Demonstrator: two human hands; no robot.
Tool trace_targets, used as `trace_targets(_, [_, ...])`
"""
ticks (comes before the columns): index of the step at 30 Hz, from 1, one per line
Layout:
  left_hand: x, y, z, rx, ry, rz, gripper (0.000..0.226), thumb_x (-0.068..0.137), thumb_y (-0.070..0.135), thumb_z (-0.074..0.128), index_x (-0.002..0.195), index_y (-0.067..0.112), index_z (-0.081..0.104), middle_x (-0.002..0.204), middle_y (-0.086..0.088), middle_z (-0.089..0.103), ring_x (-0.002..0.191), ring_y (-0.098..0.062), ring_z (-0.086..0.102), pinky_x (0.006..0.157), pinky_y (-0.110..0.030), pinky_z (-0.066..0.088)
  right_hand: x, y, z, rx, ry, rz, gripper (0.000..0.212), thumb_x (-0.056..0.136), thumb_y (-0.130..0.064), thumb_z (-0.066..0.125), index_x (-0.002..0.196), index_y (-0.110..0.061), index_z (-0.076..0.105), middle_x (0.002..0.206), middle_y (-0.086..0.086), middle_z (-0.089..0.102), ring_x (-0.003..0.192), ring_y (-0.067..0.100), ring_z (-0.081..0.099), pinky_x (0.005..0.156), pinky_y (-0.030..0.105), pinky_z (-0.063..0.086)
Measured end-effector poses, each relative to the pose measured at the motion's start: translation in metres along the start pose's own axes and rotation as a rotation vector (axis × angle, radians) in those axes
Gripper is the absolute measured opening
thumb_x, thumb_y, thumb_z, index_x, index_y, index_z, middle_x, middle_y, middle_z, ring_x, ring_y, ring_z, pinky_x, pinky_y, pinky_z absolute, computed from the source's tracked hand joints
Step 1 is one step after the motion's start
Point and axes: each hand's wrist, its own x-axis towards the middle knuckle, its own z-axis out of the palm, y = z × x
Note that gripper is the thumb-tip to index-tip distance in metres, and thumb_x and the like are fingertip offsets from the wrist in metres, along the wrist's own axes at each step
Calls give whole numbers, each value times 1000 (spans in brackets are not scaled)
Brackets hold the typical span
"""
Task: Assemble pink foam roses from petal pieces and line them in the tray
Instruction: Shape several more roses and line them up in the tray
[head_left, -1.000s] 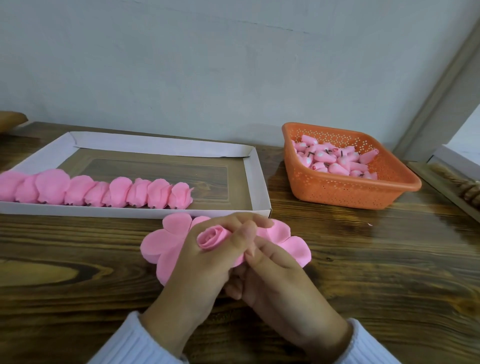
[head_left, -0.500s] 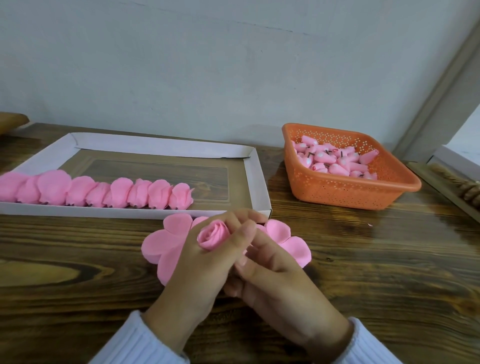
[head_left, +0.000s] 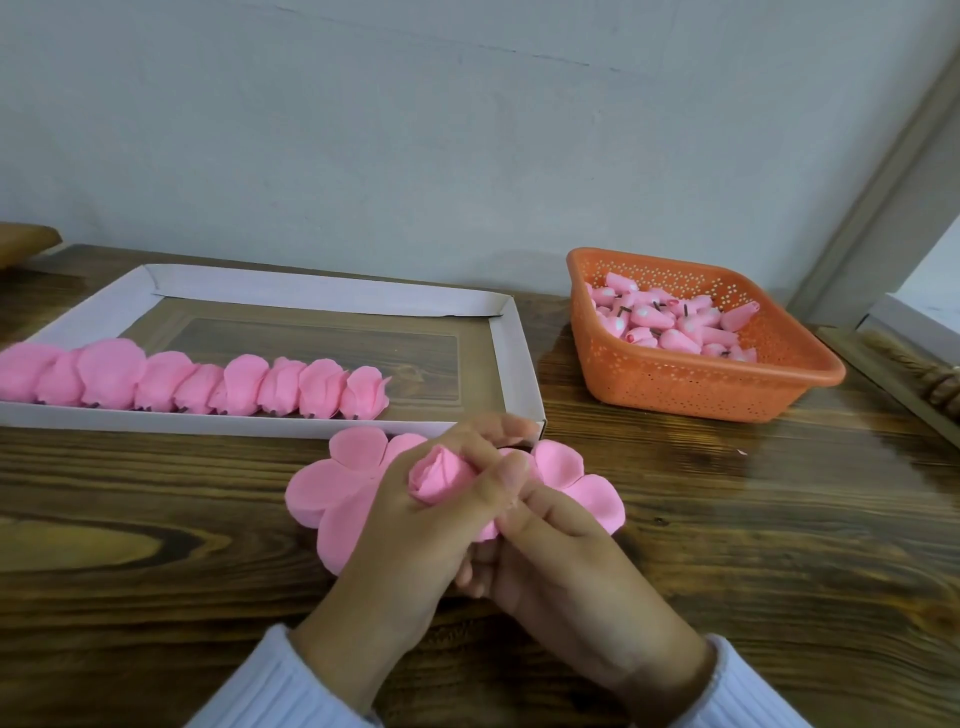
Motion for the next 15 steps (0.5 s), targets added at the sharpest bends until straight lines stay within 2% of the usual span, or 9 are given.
trace_targets(2, [0,1,-1,3,-26,18,39,61,47,67,78,12,70,66,12,70,34,-6,51,32,-14,34,0,0,0,-26,-21,3,25,91,-34,54,87,-19,73,76,2,67,69,12,60,65,21,48])
trace_targets(4, [2,1,-3,4,-26,33,33,63,45,68,67,12,68,92,4,73,65,-15,69,38,-14,40,1,-3,-3,-79,-23,-8,22,95,-28,55,100,-19,74,91,4,70,82,14,63,75,27,53])
trace_targets(5, [3,1,-5,4,-10,34,33,64,43,68,67,10,67,97,1,73,80,-20,71,42,-15,45,2,-6,-5,-134,-12,-25,24,96,-23,53,109,-15,71,100,8,69,90,17,63,82,32,54])
trace_targets(6, [4,1,-5,-3,11,28,33,65,41,69,69,8,67,96,-1,72,87,-23,70,46,-19,49,3,-9,-7,-197,-11,-48,26,97,-17,51,116,-9,66,106,10,68,96,18,62,87,36,53])
trace_targets(7, [5,1,-4,-2,32,23,32,64,40,70,70,9,68,93,-3,72,87,-23,70,50,-23,53,3,-13,-8,-261,-28,-75,26,97,-9,49,119,-2,62,106,6,69,96,13,62,87,32,53])
trace_targets(9, [6,0,-3,50,65,23,25,62,43,69,64,18,72,89,-12,71,82,-23,70,62,-30,58,4,-20,-8,-370,-92,-121,23,95,7,46,114,1,57,90,-13,70,82,-2,62,75,12,49])
trace_targets(12, [6,-1,-2,144,70,-25,33,58,56,64,60,23,69,93,-17,70,92,-29,68,89,-50,52,3,-27,-9,-452,-102,-131,30,92,15,48,101,-11,60,76,-20,67,71,-6,61,68,6,45])
trace_targets(13, [6,-3,-3,150,60,-33,38,57,57,63,62,20,69,94,-15,71,94,-29,68,91,-53,50,2,-31,-9,-470,-107,-129,36,90,17,49,96,-17,62,74,-20,67,70,-7,61,66,5,45])
trace_targets(15, [7,-4,-4,110,38,2,36,60,53,64,58,17,66,96,-5,72,96,-23,68,84,-47,55,2,-36,-8,-532,-125,-101,35,90,17,50,94,-16,62,71,-21,67,64,-9,61,59,2,44])
